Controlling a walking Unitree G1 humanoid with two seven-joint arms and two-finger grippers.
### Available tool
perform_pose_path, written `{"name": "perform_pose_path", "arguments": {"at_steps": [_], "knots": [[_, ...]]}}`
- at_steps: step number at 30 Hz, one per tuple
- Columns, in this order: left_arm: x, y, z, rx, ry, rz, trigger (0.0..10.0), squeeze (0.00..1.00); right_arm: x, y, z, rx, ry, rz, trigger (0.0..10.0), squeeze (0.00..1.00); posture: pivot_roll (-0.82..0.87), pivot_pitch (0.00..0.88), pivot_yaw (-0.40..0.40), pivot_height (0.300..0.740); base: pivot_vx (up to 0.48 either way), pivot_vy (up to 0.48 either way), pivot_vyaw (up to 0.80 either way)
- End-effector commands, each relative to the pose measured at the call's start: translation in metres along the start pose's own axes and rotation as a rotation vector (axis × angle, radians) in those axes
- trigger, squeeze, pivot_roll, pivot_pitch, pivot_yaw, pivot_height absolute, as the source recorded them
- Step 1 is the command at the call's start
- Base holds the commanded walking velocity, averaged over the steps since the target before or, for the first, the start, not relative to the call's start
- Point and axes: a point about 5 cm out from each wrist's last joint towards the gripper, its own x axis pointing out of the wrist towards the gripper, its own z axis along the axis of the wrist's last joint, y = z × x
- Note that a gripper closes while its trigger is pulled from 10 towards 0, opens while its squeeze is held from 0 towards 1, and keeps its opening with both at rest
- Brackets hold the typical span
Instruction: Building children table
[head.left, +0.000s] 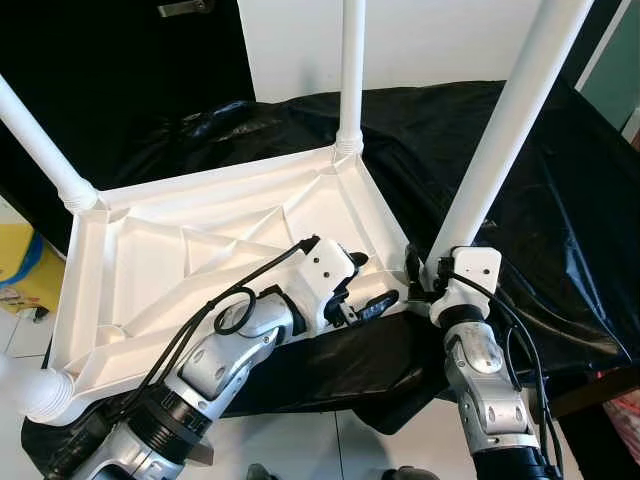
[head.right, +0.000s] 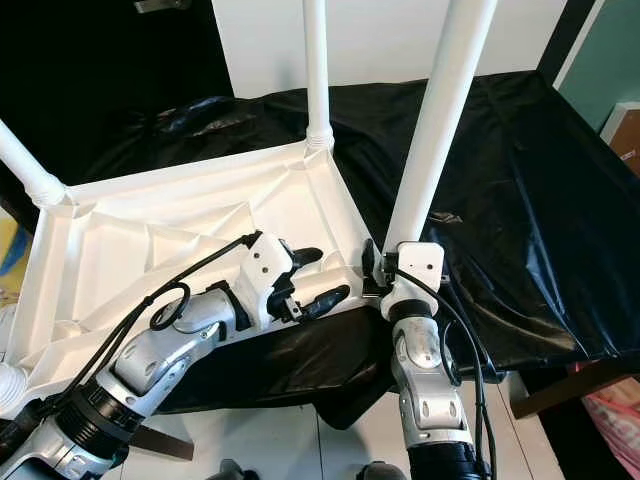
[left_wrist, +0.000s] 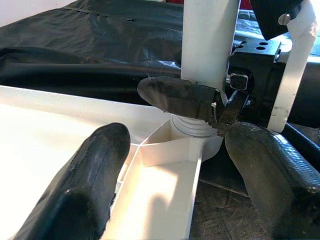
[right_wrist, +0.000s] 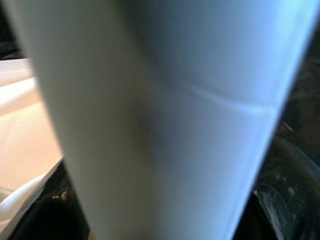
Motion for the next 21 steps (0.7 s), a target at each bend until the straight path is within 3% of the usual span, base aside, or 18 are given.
{"name": "perform_pose_path", "arguments": {"at_steps": [1, 4, 9, 10, 11, 15, 17, 19, 21], "knots": [[0.0, -0.009, 0.003, 0.008, -0.003, -0.139, 10.0, 0.0, -0.002, -0.005, 0.005, -0.005, -0.02, 0.061, 10.0, 1.0, -0.09, 0.11, 0.001, 0.74, 0.0, 0.0, 0.0], [0.0, -0.01, 0.003, 0.006, -0.005, -0.138, 10.0, 0.0, -0.002, -0.007, 0.006, -0.01, -0.027, 0.086, 10.0, 1.0, -0.09, 0.11, 0.001, 0.74, 0.0, 0.0, 0.0], [-0.001, -0.014, 0.0, -0.003, 0.001, -0.152, 10.0, 0.0, 0.003, -0.023, 0.007, -0.014, -0.018, 0.25, 10.0, 1.0, -0.1, 0.104, 0.016, 0.74, 0.0, 0.0, 0.0], [-0.002, -0.014, 0.0, -0.002, 0.004, -0.158, 10.0, 0.0, 0.005, -0.025, 0.006, -0.018, -0.012, 0.294, 10.0, 0.67, -0.1, 0.099, 0.023, 0.74, 0.0, 0.0, 0.0], [-0.002, -0.014, 0.0, 0.0, 0.008, -0.165, 10.0, 0.0, 0.006, -0.027, 0.005, -0.023, 0.004, 0.36, 10.0, 0.0, -0.1, 0.095, 0.026, 0.74, 0.0, 0.0, 0.0], [-0.002, -0.014, -0.001, 0.008, 0.013, -0.173, 10.0, 0.0, 0.007, -0.027, 0.003, -0.032, 0.037, 0.504, 10.0, 0.0, -0.1, 0.09, 0.028, 0.74, 0.0, 0.0, 0.0], [-0.002, -0.014, -0.001, 0.008, 0.013, -0.173, 10.0, 0.0, 0.007, -0.027, 0.003, -0.032, 0.037, 0.504, 10.0, 0.0, -0.1, 0.09, 0.028, 0.74, 0.0, 0.0, 0.0], [-0.001, -0.014, 0.0, 0.011, 0.012, -0.173, 10.0, 0.0, 0.008, -0.026, 0.001, -0.061, 0.067, 0.622, 10.0, 0.0, -0.1, 0.078, 0.033, 0.74, 0.0, 0.0, 0.0], [-0.001, -0.014, 0.001, 0.013, 0.011, -0.175, 10.0, 0.0, 0.011, -0.025, 0.0, -0.074, 0.08, 0.665, 10.0, 0.0, -0.1, 0.078, 0.033, 0.74, 0.0, 0.0, 0.0]]}}
